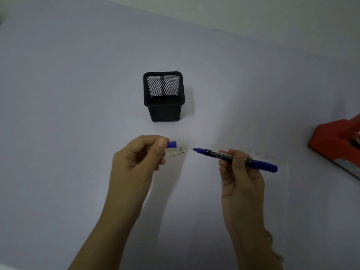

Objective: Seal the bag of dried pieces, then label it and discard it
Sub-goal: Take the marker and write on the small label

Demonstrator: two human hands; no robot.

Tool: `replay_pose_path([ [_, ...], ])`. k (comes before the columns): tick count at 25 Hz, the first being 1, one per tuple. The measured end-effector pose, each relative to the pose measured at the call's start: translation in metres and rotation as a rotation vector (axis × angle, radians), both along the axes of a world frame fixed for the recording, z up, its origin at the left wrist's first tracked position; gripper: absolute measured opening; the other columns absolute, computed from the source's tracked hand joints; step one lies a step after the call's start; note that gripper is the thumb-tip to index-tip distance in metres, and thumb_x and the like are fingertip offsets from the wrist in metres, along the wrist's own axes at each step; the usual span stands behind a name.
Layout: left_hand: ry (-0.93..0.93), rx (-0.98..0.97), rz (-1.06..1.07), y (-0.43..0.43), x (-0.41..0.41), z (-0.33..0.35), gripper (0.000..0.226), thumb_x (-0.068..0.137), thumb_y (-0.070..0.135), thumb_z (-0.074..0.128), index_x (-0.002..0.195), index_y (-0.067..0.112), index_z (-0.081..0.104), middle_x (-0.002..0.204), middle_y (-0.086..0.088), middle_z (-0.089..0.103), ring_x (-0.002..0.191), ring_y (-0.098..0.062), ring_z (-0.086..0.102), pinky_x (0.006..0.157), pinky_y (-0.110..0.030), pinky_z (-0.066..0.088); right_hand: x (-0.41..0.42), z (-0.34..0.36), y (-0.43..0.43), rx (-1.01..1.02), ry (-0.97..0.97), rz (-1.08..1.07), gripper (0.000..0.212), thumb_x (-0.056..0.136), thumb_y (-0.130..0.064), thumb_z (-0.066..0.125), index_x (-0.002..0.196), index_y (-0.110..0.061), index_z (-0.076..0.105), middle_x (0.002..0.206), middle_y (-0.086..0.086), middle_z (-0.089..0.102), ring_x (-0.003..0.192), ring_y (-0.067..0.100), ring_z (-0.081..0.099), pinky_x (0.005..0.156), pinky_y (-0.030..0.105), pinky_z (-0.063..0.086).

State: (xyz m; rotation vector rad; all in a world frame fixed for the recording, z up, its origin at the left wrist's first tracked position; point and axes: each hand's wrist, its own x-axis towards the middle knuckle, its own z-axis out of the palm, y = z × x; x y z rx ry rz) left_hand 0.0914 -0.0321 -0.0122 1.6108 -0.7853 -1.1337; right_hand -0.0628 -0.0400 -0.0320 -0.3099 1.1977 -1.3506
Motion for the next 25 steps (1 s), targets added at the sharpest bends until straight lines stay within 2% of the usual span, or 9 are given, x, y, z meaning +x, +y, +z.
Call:
replay_pose_path([
  [5,0.053,0.063,-0.066,-0.003,-0.003,-0.007,0.021,0.073,0.036,0.055,0.084,0.027,0.07,0.07,0.006,0.071,0.064,-0.005,0.063,0.06,-0.012,0.051,0.0,-0.005,-0.002,-0.029,0.022,0.071,0.042,0.04,-0.052,0.082,0.07,-0.023,0.074,0.073,-0.004,0.074,0.065,0.007,0.068,0.058,0.012,0.053],
  [7,0.065,0.068,-0.089,-0.005,-0.003,-0.008,0.021,0.072,0.035,0.057,0.085,0.026,0.071,0.071,0.006,0.072,0.065,-0.005,0.065,0.06,-0.012,0.051,0.0,-0.005,-0.003,-0.03,0.029,0.076,0.04,0.041,-0.052,0.081,0.069,-0.024,0.075,0.073,-0.004,0.074,0.065,0.007,0.068,0.058,0.012,0.053],
  [11,0.09,0.066,-0.127,-0.007,-0.002,-0.008,0.022,0.072,0.03,0.057,0.087,0.022,0.071,0.069,0.008,0.072,0.064,-0.002,0.064,0.059,-0.01,0.049,0.004,-0.003,-0.006,-0.016,0.042,0.081,0.023,0.05,-0.043,0.07,0.065,-0.026,0.074,0.07,-0.006,0.073,0.063,0.005,0.068,0.057,0.011,0.052],
  [17,0.096,0.035,-0.135,-0.013,-0.004,-0.009,0.02,0.068,0.031,0.058,0.082,0.024,0.07,0.067,0.009,0.072,0.061,-0.002,0.065,0.058,-0.009,0.049,0.015,-0.001,-0.011,0.019,0.053,0.116,0.016,0.053,-0.038,0.063,0.06,-0.027,0.073,0.065,-0.006,0.071,0.058,0.005,0.066,0.055,0.011,0.051],
  [19,0.084,0.014,-0.131,-0.01,-0.006,-0.009,0.019,0.067,0.032,0.058,0.08,0.024,0.07,0.066,0.009,0.071,0.06,-0.003,0.065,0.057,-0.009,0.049,0.018,-0.001,-0.01,0.004,0.067,0.118,0.017,0.055,-0.04,0.062,0.061,-0.028,0.073,0.065,-0.006,0.071,0.057,0.004,0.064,0.056,0.01,0.051],
  [22,0.078,0.025,-0.131,-0.006,-0.006,-0.014,0.019,0.069,0.034,0.059,0.081,0.026,0.07,0.069,0.008,0.072,0.063,-0.004,0.066,0.058,-0.01,0.05,0.018,-0.002,-0.008,-0.076,0.172,0.18,0.024,0.058,-0.052,0.068,0.07,-0.032,0.072,0.072,-0.007,0.072,0.063,0.004,0.065,0.06,0.011,0.052],
  [23,0.02,0.005,-0.159,-0.006,-0.005,-0.018,0.019,0.072,0.037,0.058,0.084,0.029,0.07,0.073,0.01,0.073,0.068,-0.003,0.066,0.061,-0.01,0.051,0.018,-0.003,-0.008,-0.108,0.214,0.212,0.026,0.059,-0.055,0.069,0.073,-0.033,0.071,0.076,-0.008,0.073,0.067,0.005,0.067,0.062,0.012,0.052],
  [25,-0.316,-0.135,-0.236,-0.009,-0.001,-0.027,0.025,0.084,0.043,0.051,0.099,0.032,0.067,0.089,0.017,0.073,0.089,0.0,0.064,0.075,-0.012,0.052,0.018,-0.003,-0.012,-0.19,0.288,0.284,0.023,0.064,-0.054,0.067,0.079,-0.036,0.07,0.084,-0.011,0.073,0.076,0.007,0.069,0.066,0.013,0.053],
])
